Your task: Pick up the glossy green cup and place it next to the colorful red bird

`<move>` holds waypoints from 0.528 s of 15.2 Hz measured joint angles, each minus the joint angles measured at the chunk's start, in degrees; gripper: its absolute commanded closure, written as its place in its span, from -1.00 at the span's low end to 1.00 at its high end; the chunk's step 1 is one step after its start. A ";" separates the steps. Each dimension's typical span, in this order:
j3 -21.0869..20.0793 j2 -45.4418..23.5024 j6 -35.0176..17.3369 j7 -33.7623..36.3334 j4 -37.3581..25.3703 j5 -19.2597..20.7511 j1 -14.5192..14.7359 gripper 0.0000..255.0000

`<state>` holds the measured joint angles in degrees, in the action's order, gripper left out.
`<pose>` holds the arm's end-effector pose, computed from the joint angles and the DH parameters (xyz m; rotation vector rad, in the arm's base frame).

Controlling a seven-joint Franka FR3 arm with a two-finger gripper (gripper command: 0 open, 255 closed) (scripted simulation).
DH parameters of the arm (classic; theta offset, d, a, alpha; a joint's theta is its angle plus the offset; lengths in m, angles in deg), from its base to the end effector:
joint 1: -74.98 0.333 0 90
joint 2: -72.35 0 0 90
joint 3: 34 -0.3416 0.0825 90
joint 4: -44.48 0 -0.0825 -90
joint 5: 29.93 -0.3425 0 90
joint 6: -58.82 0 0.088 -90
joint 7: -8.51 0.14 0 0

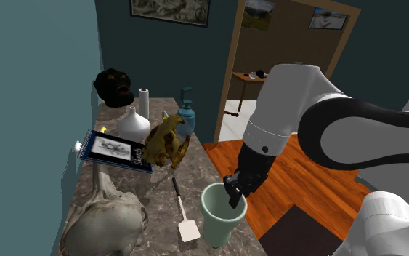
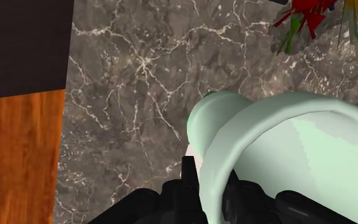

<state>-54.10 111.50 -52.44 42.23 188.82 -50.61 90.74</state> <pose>0.2264 0.2234 0.4950 -2.9836 0.2181 -0.0100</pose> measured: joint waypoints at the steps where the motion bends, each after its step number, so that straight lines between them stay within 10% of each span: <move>1: -0.17 -0.28 -0.85 -0.15 0.59 -0.13 0.00 1.00; 8: -1.38 -1.47 -6.49 -0.92 5.07 -1.40 0.43 1.00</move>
<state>-55.48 110.03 -58.93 41.31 193.89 -52.01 91.17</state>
